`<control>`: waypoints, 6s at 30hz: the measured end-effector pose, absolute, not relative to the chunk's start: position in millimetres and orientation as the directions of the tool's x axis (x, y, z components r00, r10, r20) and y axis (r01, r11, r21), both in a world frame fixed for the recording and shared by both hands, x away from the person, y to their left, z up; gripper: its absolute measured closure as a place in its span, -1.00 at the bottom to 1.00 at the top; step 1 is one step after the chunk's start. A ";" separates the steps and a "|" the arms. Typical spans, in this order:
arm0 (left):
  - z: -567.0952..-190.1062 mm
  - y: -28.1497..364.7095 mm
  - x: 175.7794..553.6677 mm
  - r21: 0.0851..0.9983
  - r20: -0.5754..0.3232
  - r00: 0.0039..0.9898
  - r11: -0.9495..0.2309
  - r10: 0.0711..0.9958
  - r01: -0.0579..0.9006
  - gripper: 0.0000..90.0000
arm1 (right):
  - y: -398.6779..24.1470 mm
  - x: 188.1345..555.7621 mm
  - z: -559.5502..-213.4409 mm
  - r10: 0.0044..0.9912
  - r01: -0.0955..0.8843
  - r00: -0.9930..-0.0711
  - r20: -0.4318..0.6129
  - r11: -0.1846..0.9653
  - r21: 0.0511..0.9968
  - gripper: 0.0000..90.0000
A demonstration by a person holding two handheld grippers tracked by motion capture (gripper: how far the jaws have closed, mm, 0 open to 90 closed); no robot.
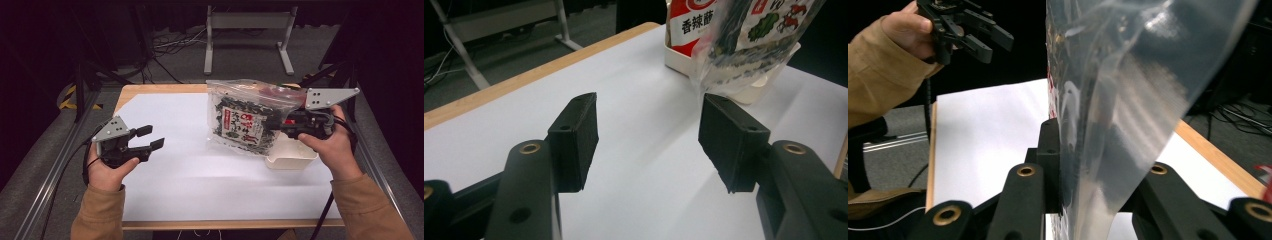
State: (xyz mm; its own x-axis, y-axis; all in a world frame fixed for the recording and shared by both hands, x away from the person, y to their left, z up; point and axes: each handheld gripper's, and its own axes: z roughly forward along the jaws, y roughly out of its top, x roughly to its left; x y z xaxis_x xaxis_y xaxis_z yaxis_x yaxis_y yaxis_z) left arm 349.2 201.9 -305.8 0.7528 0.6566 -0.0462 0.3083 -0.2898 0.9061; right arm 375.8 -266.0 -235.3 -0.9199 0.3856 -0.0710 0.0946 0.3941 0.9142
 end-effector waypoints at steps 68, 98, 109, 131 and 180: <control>-343.6 223.7 376.3 0.881 -0.077 0.718 -0.290 0.692 0.374 -0.33 | -378.0 389.6 -236.6 0.729 0.300 -0.684 -0.008 0.292 0.908 0.62; -345.0 222.9 378.9 0.876 -0.080 0.718 -0.295 0.691 0.381 -0.36 | -363.2 390.2 -275.2 0.749 0.373 -0.661 -0.042 0.376 0.848 0.63; -346.7 223.5 379.8 0.873 -0.082 0.715 -0.295 0.694 0.387 -0.36 | -361.9 391.7 -291.4 0.753 0.390 -0.658 -0.026 0.370 0.843 0.63; -349.4 217.8 381.3 0.866 -0.086 0.721 -0.307 0.688 0.395 -0.37 | -374.1 388.3 -324.5 0.775 0.378 -0.632 0.008 0.299 0.876 0.61; -356.2 222.9 340.3 0.887 -0.018 0.789 -0.354 0.614 0.296 -0.44 | -355.9 303.0 -360.5 0.675 0.283 -0.738 0.001 0.307 0.909 -0.22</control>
